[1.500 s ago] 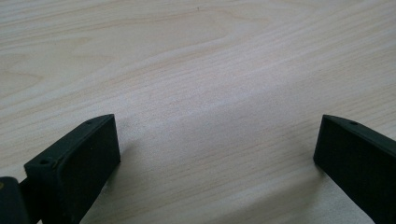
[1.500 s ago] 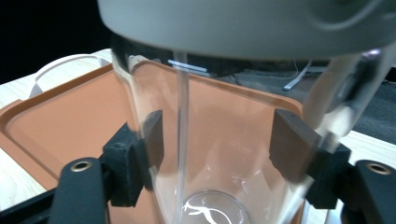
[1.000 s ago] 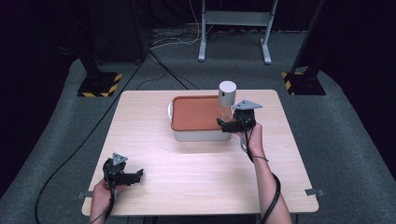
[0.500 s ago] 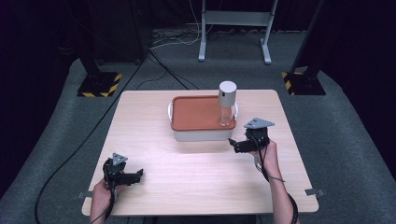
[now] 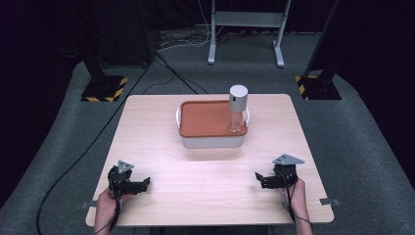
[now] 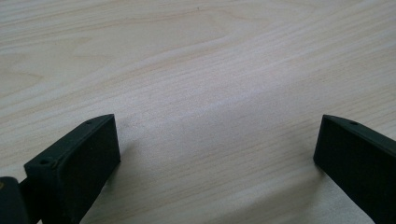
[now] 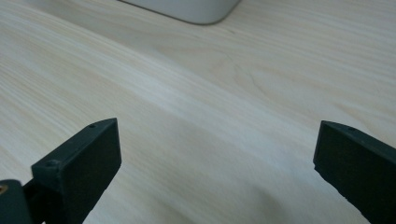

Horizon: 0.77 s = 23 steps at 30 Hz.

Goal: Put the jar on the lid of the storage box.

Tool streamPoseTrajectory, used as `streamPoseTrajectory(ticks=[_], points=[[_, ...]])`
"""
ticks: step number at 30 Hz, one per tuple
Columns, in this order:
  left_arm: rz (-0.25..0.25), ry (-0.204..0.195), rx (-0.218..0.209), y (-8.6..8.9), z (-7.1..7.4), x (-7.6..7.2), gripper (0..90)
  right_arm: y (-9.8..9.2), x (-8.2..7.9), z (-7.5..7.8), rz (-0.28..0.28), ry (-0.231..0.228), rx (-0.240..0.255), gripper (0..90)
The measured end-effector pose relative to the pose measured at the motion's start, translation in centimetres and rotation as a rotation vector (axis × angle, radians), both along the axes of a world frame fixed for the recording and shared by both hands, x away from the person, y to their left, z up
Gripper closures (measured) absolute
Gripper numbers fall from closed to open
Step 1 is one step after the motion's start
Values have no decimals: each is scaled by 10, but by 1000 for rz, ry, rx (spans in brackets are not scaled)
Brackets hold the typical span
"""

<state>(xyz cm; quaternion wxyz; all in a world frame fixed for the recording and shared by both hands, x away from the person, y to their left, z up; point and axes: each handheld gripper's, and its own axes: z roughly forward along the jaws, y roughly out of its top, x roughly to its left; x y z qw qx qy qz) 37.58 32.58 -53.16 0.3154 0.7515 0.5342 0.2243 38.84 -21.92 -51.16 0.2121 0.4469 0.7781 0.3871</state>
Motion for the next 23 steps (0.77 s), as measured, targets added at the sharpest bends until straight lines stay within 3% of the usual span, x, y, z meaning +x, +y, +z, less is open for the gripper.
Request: streamPoseTrajectory(ticks=[12, 15, 18, 20, 23], points=[[0, 0, 0, 0, 0, 0, 1, -38, -26, -15, -75, 8, 48, 0], [0, 0, 0, 0, 0, 0, 1, -38, -28, -16, -82, 7, 23, 0], [0, 0, 0, 0, 0, 0, 1, -38, -29, -16, -66, 2, 30, 0], [1, 0, 1, 0, 0, 0, 1, -38, -29, -16, -27, -1, 31, 0], [0, 0, 1, 0, 0, 0, 1, -35, -29, -16, 6, 18, 12, 0]])
